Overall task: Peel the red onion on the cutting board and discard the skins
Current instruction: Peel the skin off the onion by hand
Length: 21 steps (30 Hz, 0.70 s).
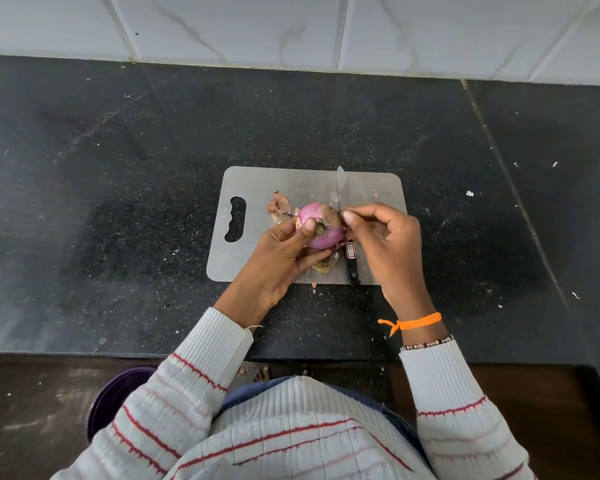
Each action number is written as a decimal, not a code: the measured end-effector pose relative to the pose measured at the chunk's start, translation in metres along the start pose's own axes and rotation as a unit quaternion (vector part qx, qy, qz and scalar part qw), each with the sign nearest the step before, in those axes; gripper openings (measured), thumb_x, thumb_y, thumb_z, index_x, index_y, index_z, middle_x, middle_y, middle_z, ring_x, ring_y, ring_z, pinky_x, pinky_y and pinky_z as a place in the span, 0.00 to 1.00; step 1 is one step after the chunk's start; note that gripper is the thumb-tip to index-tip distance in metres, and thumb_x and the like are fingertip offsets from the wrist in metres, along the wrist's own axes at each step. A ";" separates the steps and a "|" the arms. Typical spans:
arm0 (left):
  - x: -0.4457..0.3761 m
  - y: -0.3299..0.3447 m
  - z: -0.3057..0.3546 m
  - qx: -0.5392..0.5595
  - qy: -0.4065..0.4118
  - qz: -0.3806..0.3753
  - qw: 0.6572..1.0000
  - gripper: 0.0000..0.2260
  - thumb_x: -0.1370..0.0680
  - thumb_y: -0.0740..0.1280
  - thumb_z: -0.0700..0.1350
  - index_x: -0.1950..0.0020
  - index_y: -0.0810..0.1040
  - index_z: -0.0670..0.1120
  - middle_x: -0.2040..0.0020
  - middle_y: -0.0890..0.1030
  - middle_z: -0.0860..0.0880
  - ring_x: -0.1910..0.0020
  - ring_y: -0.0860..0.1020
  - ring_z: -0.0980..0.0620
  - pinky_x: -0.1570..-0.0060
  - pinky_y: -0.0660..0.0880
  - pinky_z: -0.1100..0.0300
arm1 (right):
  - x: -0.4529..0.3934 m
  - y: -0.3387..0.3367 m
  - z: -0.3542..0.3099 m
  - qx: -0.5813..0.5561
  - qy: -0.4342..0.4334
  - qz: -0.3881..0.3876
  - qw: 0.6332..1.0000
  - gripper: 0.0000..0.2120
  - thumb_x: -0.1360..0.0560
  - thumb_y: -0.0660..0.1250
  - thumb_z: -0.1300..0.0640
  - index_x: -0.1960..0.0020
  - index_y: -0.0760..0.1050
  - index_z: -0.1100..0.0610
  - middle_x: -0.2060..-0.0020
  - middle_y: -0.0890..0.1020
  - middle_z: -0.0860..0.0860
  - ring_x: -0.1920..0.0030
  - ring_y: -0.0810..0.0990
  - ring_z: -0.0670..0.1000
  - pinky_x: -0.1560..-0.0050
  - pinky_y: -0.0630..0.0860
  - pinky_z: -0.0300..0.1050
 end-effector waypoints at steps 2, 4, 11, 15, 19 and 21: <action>0.000 0.001 0.000 0.018 -0.002 -0.007 1.000 0.17 0.33 0.66 0.41 0.45 0.76 0.40 0.54 0.83 0.42 0.57 0.83 0.49 0.56 0.80 0.59 | 0.000 0.002 0.005 -0.013 0.029 0.000 0.999 0.06 0.26 0.65 0.53 0.57 0.79 0.53 0.61 0.83 0.53 0.56 0.83 0.55 0.52 0.79 0.60; -0.001 0.002 -0.001 0.017 0.001 -0.013 1.000 0.19 0.34 0.68 0.37 0.43 0.75 0.39 0.54 0.84 0.43 0.57 0.83 0.49 0.56 0.81 0.59 | 0.001 0.004 0.002 -0.007 0.037 0.003 0.999 0.06 0.25 0.64 0.51 0.57 0.77 0.52 0.60 0.83 0.52 0.55 0.82 0.53 0.52 0.80 0.55; -0.004 0.002 0.000 -0.048 0.047 -0.023 0.997 0.17 0.37 0.70 0.34 0.50 0.75 0.42 0.55 0.82 0.45 0.59 0.83 0.50 0.54 0.80 0.56 | 0.004 0.006 -0.015 0.062 -0.049 0.005 0.997 0.08 0.30 0.73 0.58 0.54 0.79 0.60 0.58 0.82 0.50 0.54 0.81 0.46 0.56 0.81 0.50; -0.004 0.001 0.001 -0.075 0.057 -0.036 0.995 0.17 0.38 0.71 0.35 0.51 0.75 0.42 0.53 0.81 0.46 0.58 0.82 0.50 0.52 0.80 0.54 | 0.003 0.004 -0.015 0.047 -0.067 0.020 0.996 0.06 0.32 0.73 0.60 0.57 0.79 0.61 0.59 0.82 0.52 0.55 0.82 0.48 0.57 0.81 0.52; -0.003 0.001 0.003 -0.102 0.072 -0.047 0.991 0.18 0.39 0.72 0.36 0.51 0.75 0.43 0.50 0.80 0.45 0.53 0.81 0.47 0.50 0.79 0.52 | 0.001 0.000 -0.013 0.034 -0.066 0.016 0.997 0.02 0.31 0.71 0.63 0.59 0.79 0.60 0.60 0.83 0.51 0.56 0.82 0.47 0.56 0.81 0.49; -0.003 0.001 0.003 -0.113 0.080 -0.045 0.989 0.17 0.39 0.72 0.36 0.52 0.74 0.43 0.51 0.81 0.46 0.52 0.80 0.45 0.49 0.79 0.52 | 0.000 -0.001 -0.013 0.032 -0.073 0.007 0.997 0.01 0.30 0.70 0.63 0.59 0.79 0.60 0.60 0.82 0.51 0.56 0.82 0.47 0.55 0.80 0.45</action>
Point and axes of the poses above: each hand's wrist, its own x-axis away from the middle knuckle, its own y-axis out of the palm, z = x × y, the point moved 4 cm from there along -x, towards the middle knuckle
